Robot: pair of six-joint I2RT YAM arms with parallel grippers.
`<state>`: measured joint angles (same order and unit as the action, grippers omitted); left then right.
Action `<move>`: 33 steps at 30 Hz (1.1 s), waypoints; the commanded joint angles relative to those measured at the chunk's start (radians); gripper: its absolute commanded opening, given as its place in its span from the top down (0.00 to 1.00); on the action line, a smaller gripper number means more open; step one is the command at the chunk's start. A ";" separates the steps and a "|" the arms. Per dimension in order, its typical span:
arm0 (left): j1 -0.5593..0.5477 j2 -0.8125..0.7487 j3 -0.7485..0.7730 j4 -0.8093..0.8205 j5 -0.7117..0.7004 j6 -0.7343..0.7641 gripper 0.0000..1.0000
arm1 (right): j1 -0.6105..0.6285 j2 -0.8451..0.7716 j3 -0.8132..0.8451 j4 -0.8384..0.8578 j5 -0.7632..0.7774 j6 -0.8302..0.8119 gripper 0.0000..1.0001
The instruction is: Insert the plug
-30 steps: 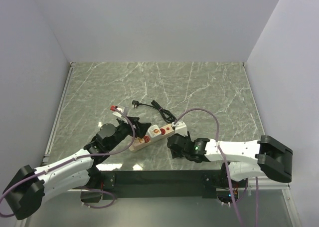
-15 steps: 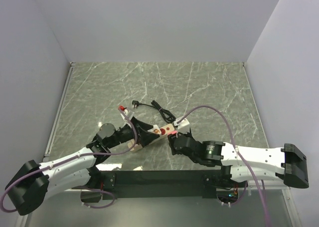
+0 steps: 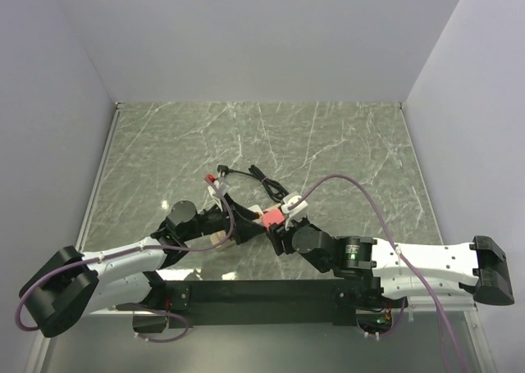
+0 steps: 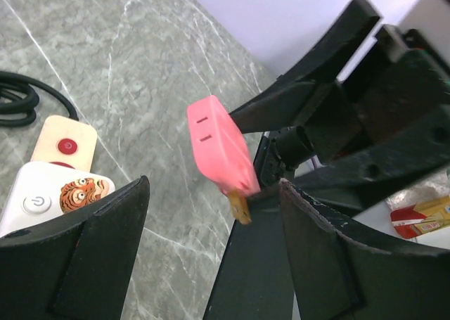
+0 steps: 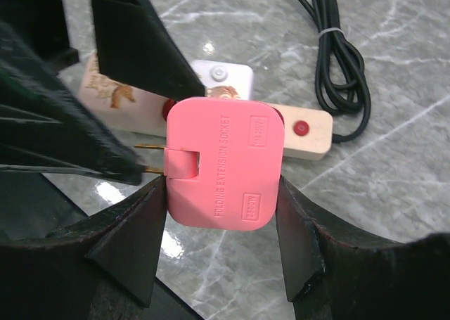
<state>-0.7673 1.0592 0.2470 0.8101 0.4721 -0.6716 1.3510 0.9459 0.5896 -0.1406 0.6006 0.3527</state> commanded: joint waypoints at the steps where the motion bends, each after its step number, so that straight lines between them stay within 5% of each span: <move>1: -0.004 0.019 0.029 0.089 0.019 -0.016 0.21 | 0.023 0.005 0.013 0.096 0.019 -0.050 1.00; 13: -0.027 0.068 0.037 0.172 0.037 -0.039 0.35 | 0.043 0.028 0.004 0.139 -0.002 -0.073 1.00; 24: -0.046 0.097 0.049 0.216 0.068 -0.054 0.66 | 0.048 0.022 -0.013 0.139 -0.005 -0.070 1.00; 29: -0.047 0.128 0.049 0.238 0.097 -0.057 0.99 | 0.050 0.016 -0.020 0.139 -0.019 -0.060 1.00; 31: -0.047 0.139 0.044 0.271 0.111 -0.063 0.99 | 0.048 -0.007 -0.024 0.139 -0.028 -0.060 1.00; 33: -0.047 0.140 0.041 0.293 0.118 -0.060 0.99 | 0.048 -0.038 -0.030 0.139 -0.036 -0.057 0.88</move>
<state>-0.8047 1.1992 0.2626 0.9844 0.5095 -0.7341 1.3899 0.9630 0.5613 -0.0486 0.5991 0.2905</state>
